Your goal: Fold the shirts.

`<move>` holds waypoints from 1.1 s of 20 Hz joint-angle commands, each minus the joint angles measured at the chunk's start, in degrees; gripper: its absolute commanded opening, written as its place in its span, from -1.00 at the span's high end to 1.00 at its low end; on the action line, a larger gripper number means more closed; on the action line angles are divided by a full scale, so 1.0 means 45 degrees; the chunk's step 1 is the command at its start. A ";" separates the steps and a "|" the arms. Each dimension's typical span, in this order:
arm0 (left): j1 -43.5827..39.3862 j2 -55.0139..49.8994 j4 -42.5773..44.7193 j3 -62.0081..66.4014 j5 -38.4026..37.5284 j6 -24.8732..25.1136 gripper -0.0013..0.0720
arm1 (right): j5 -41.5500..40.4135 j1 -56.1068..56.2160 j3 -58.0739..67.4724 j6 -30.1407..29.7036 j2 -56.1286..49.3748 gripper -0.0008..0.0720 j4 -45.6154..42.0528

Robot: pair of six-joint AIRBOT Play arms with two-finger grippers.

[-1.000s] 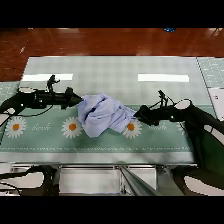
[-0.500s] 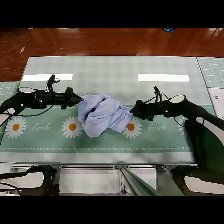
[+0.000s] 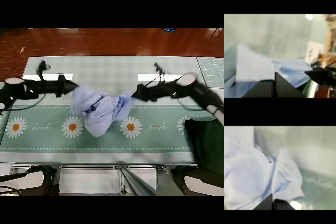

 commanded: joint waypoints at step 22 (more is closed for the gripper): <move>0.2021 0.9675 0.7723 1.0996 0.0495 -0.1137 0.92 | 0.4546 -0.3983 1.1006 0.1875 0.8578 0.93 -0.8684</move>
